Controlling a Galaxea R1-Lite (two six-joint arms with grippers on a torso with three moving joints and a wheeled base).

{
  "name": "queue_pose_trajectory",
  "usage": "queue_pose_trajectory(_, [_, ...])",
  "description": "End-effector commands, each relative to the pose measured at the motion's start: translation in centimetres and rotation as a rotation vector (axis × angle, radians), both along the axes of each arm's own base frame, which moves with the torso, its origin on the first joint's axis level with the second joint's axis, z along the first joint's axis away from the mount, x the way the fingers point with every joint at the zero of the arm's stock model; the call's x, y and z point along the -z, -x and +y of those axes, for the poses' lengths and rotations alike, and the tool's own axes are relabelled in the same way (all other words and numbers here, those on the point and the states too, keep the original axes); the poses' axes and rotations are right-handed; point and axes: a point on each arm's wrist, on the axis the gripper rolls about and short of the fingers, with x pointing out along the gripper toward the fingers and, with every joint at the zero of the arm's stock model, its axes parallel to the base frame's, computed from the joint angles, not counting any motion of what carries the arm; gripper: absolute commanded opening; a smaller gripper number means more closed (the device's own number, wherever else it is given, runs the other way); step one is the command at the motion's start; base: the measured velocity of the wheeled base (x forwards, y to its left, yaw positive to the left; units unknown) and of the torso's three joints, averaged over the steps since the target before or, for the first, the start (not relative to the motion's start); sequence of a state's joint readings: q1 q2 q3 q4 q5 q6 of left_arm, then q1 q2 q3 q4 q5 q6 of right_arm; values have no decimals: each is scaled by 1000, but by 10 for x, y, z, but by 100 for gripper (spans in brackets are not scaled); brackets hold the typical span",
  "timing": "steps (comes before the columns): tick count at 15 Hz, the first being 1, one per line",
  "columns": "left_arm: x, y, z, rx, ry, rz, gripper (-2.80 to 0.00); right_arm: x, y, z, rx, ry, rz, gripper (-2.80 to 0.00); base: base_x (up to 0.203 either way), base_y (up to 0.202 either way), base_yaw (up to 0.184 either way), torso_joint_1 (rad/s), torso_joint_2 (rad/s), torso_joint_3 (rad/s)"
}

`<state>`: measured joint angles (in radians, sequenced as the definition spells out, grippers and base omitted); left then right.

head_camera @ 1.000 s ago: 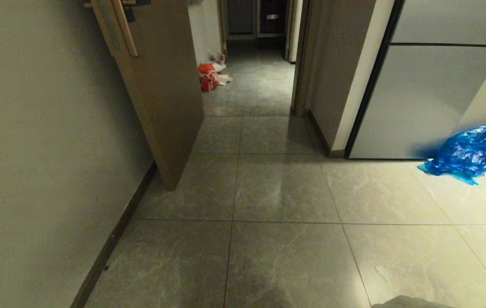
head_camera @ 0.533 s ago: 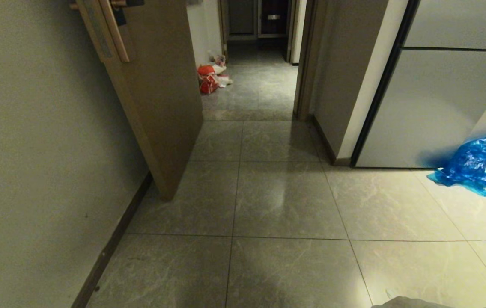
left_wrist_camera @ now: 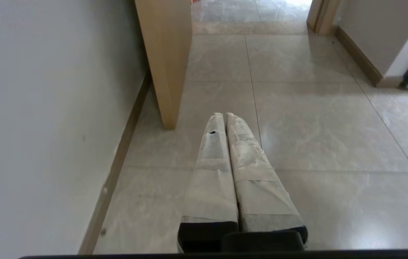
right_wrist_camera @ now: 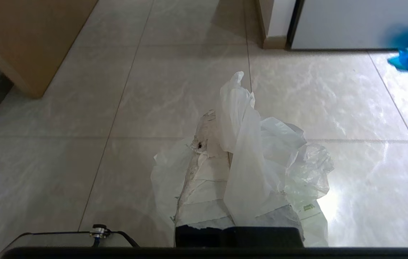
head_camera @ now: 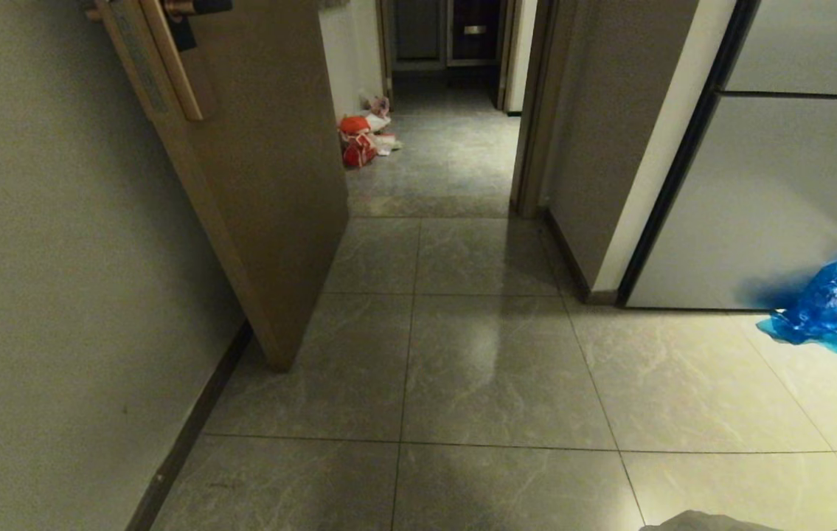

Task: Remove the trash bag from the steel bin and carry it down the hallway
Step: Put the trash bag at the door

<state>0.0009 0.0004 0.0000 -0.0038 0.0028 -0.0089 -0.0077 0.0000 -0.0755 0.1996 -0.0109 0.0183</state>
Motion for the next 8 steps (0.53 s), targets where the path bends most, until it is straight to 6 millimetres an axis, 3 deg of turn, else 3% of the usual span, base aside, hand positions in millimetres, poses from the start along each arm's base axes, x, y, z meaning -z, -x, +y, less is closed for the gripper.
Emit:
queue_pose_trajectory(1, [0, 0, 0, -1, 0, 1, -280, 0, 0, 0, 0, 0, 2, -280, 192, 0, 0, -1, 2, -1])
queue_pose_trajectory(8, [0, 0, 0, -1, 0, 1, -280, 0, 0, 0, 0, 0, 1, -280, 190, 0, 1, 3, 2, 3])
